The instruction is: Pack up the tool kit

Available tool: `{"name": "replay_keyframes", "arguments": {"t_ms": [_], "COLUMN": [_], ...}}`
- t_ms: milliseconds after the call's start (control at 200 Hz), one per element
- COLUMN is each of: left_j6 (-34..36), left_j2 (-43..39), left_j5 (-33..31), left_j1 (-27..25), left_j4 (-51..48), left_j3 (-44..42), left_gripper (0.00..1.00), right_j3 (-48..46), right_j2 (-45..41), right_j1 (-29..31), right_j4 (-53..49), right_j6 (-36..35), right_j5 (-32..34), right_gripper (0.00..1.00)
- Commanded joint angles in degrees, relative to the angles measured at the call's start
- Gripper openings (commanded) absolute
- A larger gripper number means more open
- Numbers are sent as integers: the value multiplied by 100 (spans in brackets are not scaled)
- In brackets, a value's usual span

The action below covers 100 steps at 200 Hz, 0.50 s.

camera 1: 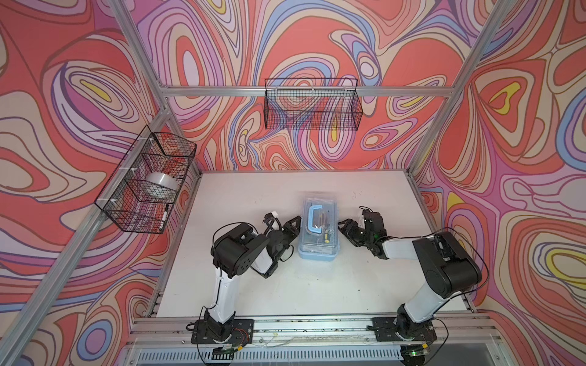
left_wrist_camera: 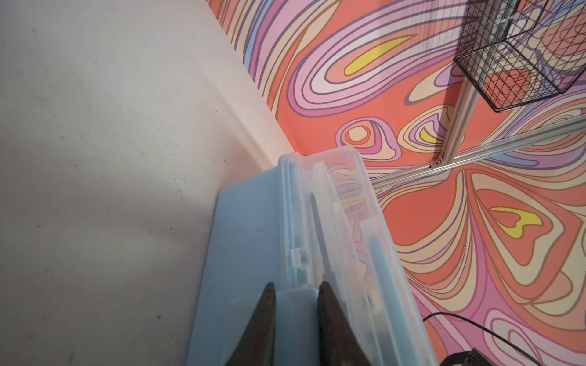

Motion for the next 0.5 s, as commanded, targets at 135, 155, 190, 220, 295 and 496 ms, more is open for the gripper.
{"name": "replay_keyframes", "arguments": {"t_ms": [135, 155, 190, 220, 295, 496], "left_j6": [-92, -98, -92, -112, -215, -4], "left_j2": [368, 383, 405, 426, 480, 307], "left_j5": [1247, 1258, 1270, 1279, 1242, 1144], "left_j1": [-886, -918, -965, -994, -998, -994], "left_j4": [-824, -823, -823, -829, -819, -823], "left_j3": [121, 157, 219, 276, 315, 337], "left_gripper": [23, 24, 24, 25, 25, 27], "right_j3": [625, 646, 690, 716, 788, 712], "right_j2": [919, 969, 1031, 1067, 1117, 1261], "right_j1": [493, 524, 585, 633, 786, 1034], "right_j4": [553, 587, 618, 623, 582, 750], "right_j6": [78, 103, 115, 117, 121, 281], "right_j5": [-1350, -1358, -1366, -1351, -1290, -1121], "right_gripper": [72, 72, 72, 72, 72, 72]}}
